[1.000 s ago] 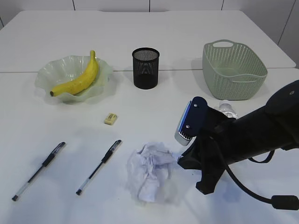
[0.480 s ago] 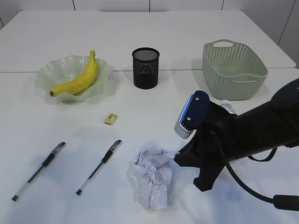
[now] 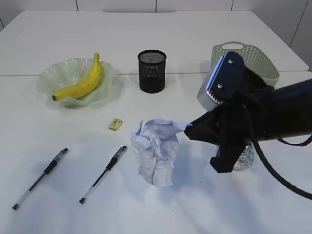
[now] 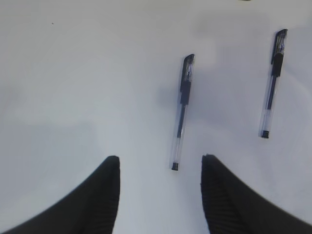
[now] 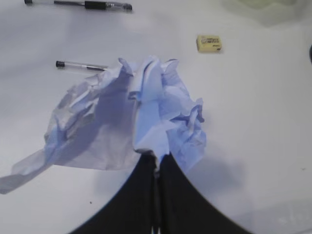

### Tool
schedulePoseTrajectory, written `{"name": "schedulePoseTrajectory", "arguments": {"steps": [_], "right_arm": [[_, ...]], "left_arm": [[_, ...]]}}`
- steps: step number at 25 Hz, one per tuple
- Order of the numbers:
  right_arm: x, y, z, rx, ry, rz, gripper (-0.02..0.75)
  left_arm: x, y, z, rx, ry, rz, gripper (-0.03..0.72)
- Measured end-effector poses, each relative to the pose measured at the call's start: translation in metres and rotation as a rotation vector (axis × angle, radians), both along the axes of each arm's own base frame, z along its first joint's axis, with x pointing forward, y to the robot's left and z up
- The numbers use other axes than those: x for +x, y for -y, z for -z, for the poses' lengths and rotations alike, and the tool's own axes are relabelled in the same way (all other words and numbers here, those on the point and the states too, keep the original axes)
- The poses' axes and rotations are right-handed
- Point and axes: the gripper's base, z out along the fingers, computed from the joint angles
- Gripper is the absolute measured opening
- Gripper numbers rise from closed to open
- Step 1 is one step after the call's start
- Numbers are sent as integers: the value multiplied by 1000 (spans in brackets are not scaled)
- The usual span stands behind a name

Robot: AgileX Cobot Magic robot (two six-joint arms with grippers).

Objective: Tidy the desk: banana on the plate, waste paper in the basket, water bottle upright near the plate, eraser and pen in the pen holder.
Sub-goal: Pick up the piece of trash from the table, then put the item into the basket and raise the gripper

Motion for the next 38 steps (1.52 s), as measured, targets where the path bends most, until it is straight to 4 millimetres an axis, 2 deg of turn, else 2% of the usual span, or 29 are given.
{"name": "schedulePoseTrajectory", "arguments": {"steps": [6, 16, 26, 29, 34, 38], "right_arm": [[3, 12, -24, 1, 139, 142, -15], [17, 30, -29, -10, 216, 350, -15], [33, 79, -30, -12, 209, 548, -15], [38, 90, -35, -4, 224, 592, -15], [50, 100, -50, 16, 264, 634, -15], [63, 103, -52, 31, 262, 664, -15]], "left_arm": [[0, 0, 0, 0, 0, 0, 382], [0, 0, 0, 0, 0, 0, 382], [0, 0, 0, 0, 4, 0, 382], [0, 0, 0, -1, 6, -1, 382], [1, 0, 0, -1, 8, -1, 382], [1, 0, 0, -1, 8, -1, 382]]}}
